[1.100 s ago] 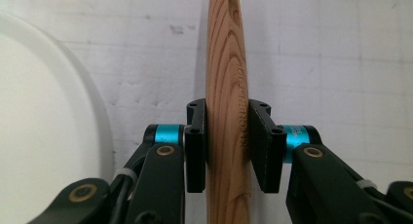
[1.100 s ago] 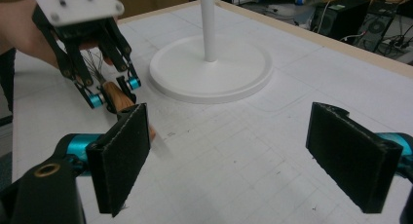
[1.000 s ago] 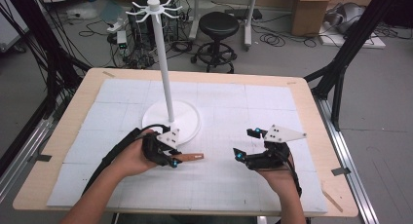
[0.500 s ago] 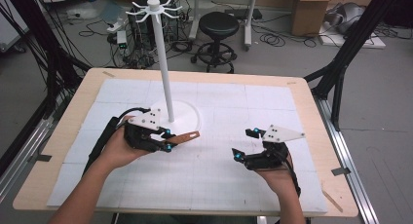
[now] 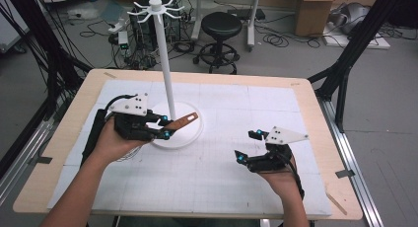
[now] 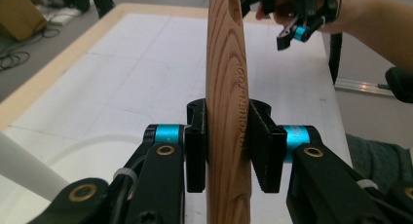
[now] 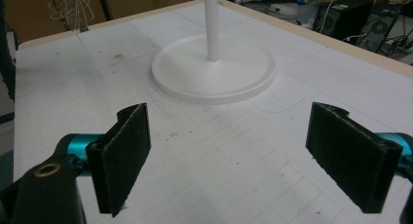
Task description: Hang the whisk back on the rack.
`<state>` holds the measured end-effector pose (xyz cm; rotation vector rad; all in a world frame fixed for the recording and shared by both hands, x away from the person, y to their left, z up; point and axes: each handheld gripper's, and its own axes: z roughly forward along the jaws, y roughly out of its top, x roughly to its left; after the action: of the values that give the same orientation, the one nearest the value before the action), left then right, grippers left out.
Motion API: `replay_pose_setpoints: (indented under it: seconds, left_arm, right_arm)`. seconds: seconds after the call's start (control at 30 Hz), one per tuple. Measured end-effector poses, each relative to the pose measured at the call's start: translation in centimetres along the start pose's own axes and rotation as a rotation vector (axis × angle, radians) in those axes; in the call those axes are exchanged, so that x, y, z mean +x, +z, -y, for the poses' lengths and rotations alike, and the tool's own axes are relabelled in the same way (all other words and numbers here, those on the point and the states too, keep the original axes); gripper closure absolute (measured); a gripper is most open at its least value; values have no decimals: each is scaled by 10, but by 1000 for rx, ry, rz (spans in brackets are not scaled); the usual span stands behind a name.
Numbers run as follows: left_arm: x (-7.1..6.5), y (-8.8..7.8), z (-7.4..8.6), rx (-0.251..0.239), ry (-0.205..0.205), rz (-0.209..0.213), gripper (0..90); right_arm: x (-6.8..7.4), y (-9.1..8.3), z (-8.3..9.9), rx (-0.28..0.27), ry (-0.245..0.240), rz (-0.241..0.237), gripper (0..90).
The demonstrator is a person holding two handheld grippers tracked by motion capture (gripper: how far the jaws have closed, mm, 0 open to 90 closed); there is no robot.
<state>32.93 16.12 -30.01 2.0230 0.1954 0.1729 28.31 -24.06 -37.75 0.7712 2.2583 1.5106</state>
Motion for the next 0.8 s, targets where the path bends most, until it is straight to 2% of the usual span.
replay_pose_setpoints:
  seconds: [0.23, 0.27, 0.8]
  left_arm:
    - [5, -16, -13, -77, -19, 1, 708]
    - [7, -19, -15, -79, -7, -5, 708]
    - [18, -54, -52, -164, 10, -50, 708]
  right_arm:
    - [1, 2, 0, 3, -3, -2, 155]
    - [1, 2, 0, 4, 0, -2, 155]
    - [2, 6, 0, 18, -8, -7, 155]
